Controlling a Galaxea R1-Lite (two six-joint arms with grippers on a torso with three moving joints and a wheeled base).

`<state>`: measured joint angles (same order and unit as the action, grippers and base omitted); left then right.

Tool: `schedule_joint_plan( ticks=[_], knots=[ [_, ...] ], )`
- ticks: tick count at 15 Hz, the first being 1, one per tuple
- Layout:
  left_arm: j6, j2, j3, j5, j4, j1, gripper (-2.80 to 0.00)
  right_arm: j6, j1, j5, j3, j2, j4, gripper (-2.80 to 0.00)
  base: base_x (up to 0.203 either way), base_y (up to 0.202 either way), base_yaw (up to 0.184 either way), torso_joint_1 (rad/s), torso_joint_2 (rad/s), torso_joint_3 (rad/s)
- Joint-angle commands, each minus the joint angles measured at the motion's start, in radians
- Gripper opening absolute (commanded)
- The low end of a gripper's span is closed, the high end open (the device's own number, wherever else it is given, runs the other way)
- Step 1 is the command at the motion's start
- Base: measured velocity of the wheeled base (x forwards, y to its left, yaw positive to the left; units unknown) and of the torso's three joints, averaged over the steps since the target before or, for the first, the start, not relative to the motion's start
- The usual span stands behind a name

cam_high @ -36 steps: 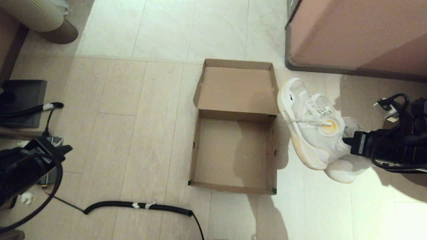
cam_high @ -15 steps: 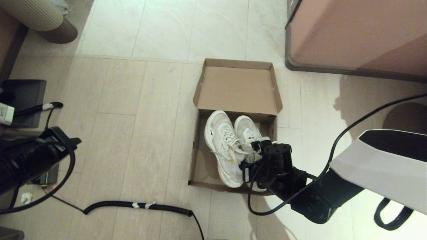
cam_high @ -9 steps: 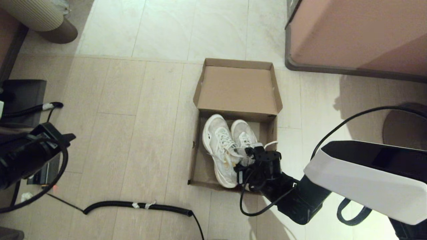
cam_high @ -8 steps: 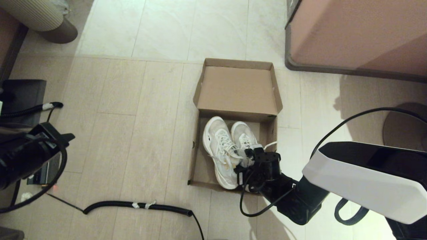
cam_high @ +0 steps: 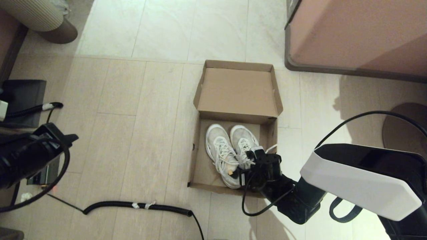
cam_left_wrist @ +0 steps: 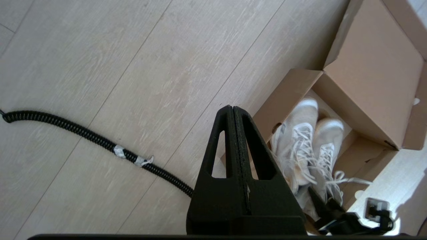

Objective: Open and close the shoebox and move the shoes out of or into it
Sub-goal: Put the shoes into the shoe box

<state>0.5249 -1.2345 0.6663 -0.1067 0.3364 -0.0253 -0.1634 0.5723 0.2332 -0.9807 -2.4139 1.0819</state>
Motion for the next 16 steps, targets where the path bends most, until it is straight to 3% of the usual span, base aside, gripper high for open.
schedule_joint_plan(
  ticks=[1,4,7,10,13,16],
  knots=[
    [0.004,-0.04,0.014,0.001,0.004,-0.002,-2.8,0.001,0.001,0.0,-0.004,-0.007,0.002,0.0,0.0,0.0,0.0,0.0,0.0,0.0],
    [0.004,-0.046,0.021,0.034,0.004,-0.004,-2.8,-0.001,0.002,0.001,0.014,0.03,0.001,0.0,0.0,0.0,0.0,0.0,0.0,0.0],
    [0.001,-0.056,0.04,0.072,-0.006,-0.028,-2.8,-0.006,0.011,0.003,0.097,0.203,-0.021,0.0,0.0,0.0,0.0,0.0,0.0,0.0],
    [0.005,0.006,-0.007,0.028,-0.008,-0.085,-2.8,-0.042,0.008,0.009,0.193,0.367,-0.109,0.0,0.0,0.0,0.0,0.0,0.0,0.0],
    [0.006,0.096,-0.078,0.006,-0.008,-0.093,-2.8,-0.237,-0.054,0.034,0.187,0.369,-0.147,0.0,0.0,0.0,0.0,0.0,0.0,0.0],
    [0.007,0.054,-0.086,0.013,0.0,-0.093,-2.8,-0.461,-0.098,-0.013,0.165,0.373,-0.261,0.0,0.0,0.0,0.0,0.0,0.0,0.0]
  ],
)
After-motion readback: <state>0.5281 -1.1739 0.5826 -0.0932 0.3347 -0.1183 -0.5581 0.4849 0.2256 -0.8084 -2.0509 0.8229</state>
